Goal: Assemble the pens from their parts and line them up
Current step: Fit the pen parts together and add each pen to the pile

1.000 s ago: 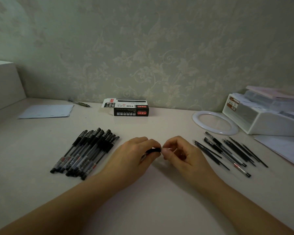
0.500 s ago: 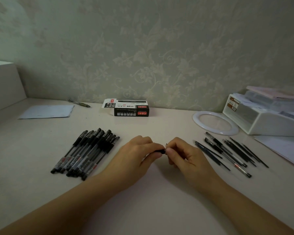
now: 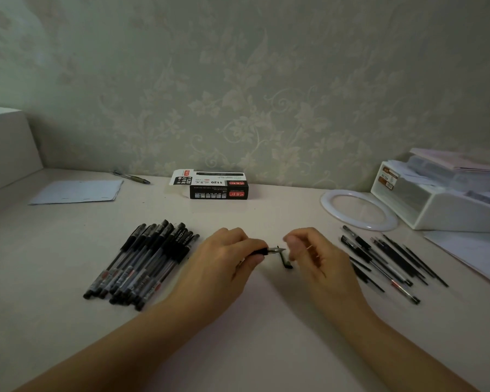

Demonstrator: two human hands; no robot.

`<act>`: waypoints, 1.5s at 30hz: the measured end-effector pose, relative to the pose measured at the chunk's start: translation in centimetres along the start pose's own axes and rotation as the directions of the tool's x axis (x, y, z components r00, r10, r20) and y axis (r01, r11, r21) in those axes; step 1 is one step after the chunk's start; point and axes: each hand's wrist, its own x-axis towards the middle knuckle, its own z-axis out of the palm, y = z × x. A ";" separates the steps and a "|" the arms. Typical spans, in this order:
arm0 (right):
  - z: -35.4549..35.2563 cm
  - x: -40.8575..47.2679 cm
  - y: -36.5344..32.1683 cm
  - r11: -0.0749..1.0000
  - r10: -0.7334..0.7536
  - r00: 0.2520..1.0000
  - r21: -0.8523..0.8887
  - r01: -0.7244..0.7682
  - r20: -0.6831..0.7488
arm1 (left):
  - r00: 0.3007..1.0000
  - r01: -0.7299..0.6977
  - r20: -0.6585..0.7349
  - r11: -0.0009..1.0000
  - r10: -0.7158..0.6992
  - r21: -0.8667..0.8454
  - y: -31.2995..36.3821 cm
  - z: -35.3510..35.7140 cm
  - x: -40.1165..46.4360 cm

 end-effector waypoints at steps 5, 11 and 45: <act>-0.1 0.3 1.6 0.909 0.078 0.996 -0.406 -0.092 -0.052 | 0.997 0.080 -0.014 0.997 -0.080 0.011 -0.7 0.1 0.1; 0.3 0.6 1.6 0.885 0.057 0.992 -0.466 0.003 0.115 | 0.994 0.103 0.038 0.994 -0.104 0.022 -1.0 0.2 0.1; -0.1 1.2 1.2 0.965 0.037 0.975 0.246 -0.092 0.219 | 0.991 0.043 0.124 0.999 -0.043 0.001 -0.2 -0.6 0.7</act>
